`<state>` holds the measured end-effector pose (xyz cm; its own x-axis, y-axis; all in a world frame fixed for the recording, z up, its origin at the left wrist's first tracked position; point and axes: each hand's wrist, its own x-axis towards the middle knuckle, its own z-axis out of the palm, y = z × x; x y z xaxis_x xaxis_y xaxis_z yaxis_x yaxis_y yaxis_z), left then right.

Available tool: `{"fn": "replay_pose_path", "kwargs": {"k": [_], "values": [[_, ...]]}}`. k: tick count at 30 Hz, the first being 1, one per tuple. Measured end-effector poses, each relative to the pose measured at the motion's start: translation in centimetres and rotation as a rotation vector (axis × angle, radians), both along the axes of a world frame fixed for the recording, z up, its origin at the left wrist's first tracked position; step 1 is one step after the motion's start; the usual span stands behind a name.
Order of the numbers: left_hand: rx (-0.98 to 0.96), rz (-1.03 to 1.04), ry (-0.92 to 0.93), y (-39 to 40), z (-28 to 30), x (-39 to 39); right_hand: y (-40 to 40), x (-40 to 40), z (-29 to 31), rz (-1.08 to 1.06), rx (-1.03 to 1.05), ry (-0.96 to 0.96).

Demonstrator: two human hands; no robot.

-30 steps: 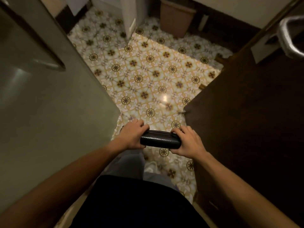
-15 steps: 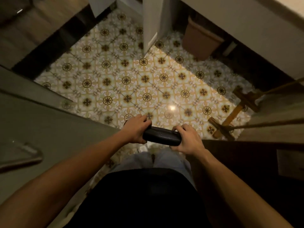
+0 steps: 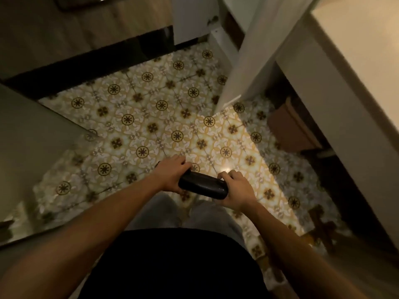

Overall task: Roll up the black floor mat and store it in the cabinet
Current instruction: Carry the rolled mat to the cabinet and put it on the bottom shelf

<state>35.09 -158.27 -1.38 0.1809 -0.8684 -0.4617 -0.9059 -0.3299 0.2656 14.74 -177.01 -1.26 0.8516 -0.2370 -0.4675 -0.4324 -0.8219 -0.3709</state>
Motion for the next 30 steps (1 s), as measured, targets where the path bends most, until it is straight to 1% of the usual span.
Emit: {"fn": "replay_pose_path", "kwargs": {"k": [4, 11, 16, 19, 22, 26, 30], "values": [[-0.035, 0.130, -0.005, -3.0, 0.3, 3.8, -6.0, 6.6, 0.4, 0.119, -0.023, -0.017], [-0.039, 0.319, 0.009, -5.2, -0.4, 13.9, -10.7, 20.3, -0.3, 0.310, -0.010, -0.030], [0.008, 0.377, -0.005, -7.8, -1.2, 24.3, -12.7, 31.9, -0.5, 0.307, -0.044, 0.008], [0.081, 0.357, -0.042, -9.3, -0.9, 30.2, -13.8, 38.2, -0.4, 0.289, -0.009, 0.028], [0.075, 0.306, -0.049, -10.5, -0.5, 36.6, -14.6, 43.7, -0.1, 0.254, -0.001, -0.017], [0.088, 0.202, -0.062, -13.9, 0.1, 44.4, -16.0, 48.4, 0.0, 0.133, 0.015, -0.079], [0.096, 0.072, -0.073, -20.0, -0.3, 51.4, -20.1, 52.9, -1.1, -0.003, 0.041, -0.067]]}}
